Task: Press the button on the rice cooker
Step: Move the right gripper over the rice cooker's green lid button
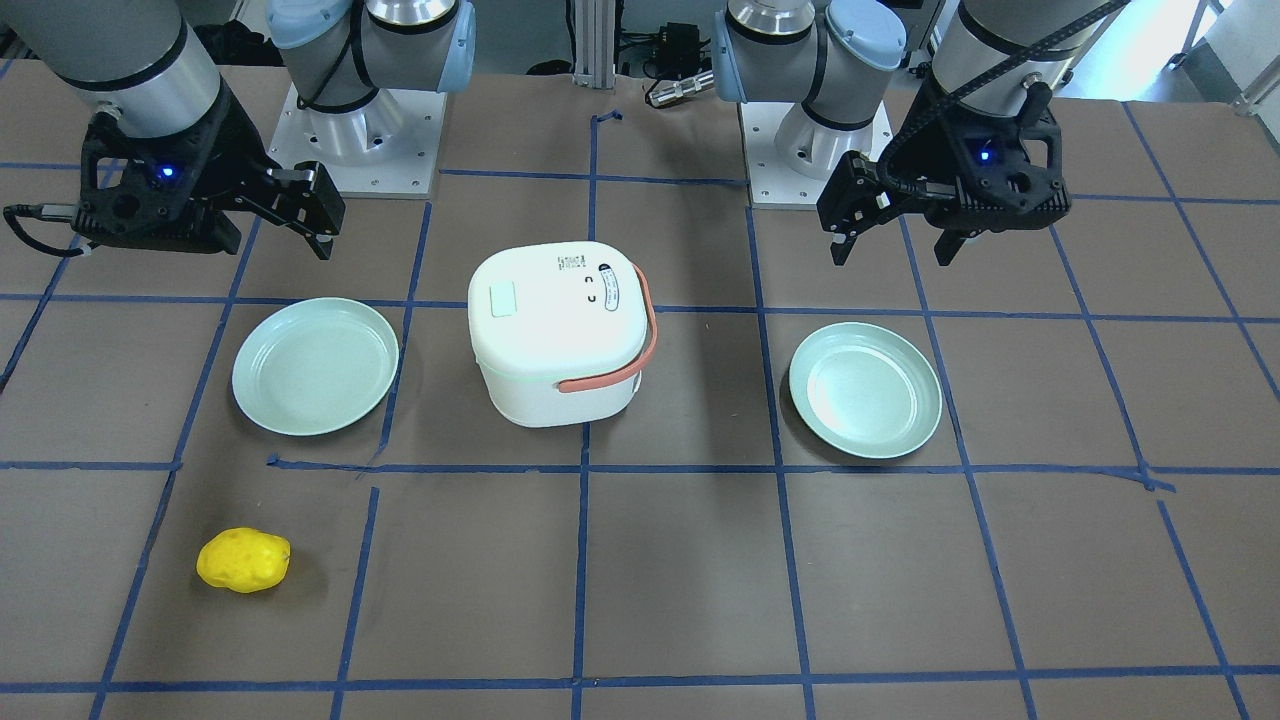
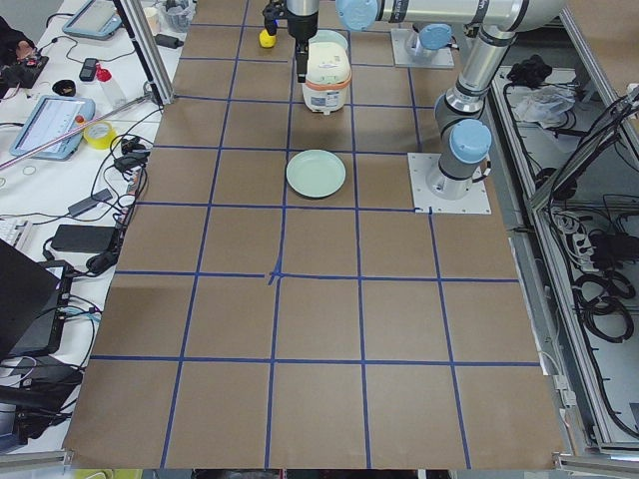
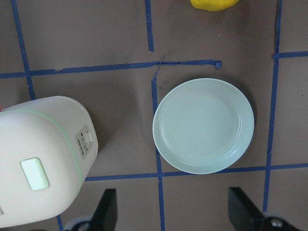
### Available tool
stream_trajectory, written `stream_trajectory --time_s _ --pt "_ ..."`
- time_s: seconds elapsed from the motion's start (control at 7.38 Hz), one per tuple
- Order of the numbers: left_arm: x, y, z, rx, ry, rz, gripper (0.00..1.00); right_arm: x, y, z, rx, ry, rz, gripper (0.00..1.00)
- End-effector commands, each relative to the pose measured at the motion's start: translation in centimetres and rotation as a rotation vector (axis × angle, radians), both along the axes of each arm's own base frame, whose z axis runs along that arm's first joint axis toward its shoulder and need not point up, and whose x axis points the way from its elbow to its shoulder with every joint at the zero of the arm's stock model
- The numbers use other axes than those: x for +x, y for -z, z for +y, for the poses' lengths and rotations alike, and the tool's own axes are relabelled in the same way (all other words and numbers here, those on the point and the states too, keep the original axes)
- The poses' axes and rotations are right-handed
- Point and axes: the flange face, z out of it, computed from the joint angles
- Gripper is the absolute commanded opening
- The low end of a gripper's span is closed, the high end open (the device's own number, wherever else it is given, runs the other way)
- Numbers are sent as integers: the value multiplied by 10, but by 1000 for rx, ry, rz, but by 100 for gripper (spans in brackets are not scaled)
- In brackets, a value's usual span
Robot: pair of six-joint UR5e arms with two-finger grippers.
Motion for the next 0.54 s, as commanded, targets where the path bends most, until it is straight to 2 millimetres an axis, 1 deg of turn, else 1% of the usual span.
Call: stream_trajectory --time_s 0.0,0.14,0.27,0.41 --pt "0 0 0 0 0 0 100 15 9 1 19 20 -45 42" --pt "0 0 0 0 0 0 100 26 12 0 16 74 -66 28" --pt "0 0 0 0 0 0 100 43 16 0 15 65 -64 23" --pt "0 0 0 0 0 0 100 64 27 5 32 28 -62 10"
